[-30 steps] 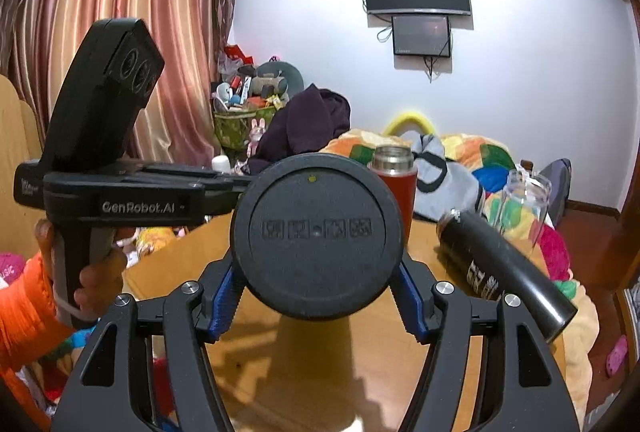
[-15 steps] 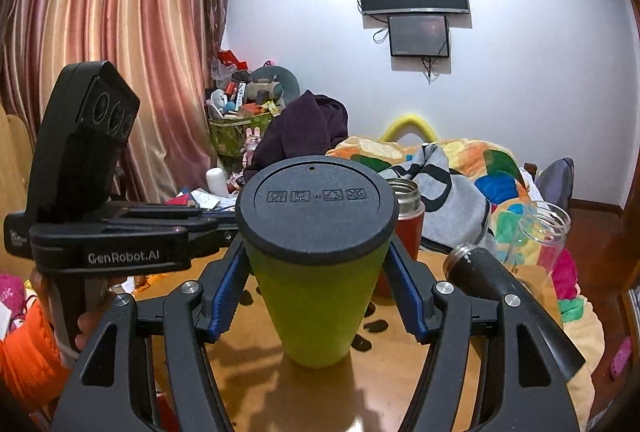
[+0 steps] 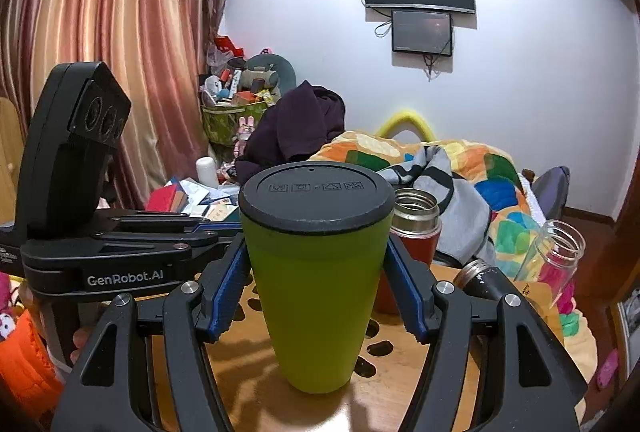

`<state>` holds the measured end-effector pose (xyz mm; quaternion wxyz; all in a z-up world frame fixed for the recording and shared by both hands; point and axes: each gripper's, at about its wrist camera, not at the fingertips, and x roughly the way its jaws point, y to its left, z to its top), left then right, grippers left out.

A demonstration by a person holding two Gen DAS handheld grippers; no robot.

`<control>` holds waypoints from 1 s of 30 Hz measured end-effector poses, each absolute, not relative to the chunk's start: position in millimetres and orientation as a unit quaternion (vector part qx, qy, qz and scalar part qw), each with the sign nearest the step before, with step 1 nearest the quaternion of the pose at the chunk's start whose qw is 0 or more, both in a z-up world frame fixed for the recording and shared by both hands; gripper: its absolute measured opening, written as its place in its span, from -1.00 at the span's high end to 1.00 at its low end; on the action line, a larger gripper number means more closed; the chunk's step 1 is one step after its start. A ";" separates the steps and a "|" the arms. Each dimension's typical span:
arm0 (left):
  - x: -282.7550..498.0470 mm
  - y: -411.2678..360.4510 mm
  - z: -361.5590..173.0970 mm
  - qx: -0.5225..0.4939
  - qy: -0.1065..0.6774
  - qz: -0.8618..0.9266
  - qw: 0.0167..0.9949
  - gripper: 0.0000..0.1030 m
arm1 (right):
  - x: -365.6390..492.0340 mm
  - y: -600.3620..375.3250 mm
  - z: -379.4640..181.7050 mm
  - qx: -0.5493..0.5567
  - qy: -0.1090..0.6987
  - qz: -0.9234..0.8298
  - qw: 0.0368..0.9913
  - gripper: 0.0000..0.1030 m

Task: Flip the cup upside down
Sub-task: 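Lower the inverted tumbler onto the table with both grippers, black base up, then open both grippers and pull them back from the tumbler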

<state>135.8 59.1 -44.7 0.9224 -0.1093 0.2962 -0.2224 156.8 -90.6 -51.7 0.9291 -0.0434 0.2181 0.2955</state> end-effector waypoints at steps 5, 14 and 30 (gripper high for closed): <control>127.3 58.2 -41.3 -0.087 0.287 -0.197 0.933 0.61 | 155.2 -93.7 -50.4 -0.037 0.222 0.293 0.929 -0.21; 96.0 64.6 -28.5 -0.069 0.259 -0.160 0.950 0.29 | 128.4 -120.5 -36.1 -0.018 0.190 0.295 0.936 -0.33; 7.8 25.6 9.1 -0.015 0.146 -0.074 0.986 -1.00 | 74.1 -177.6 -16.4 0.000 0.154 0.221 0.963 -1.00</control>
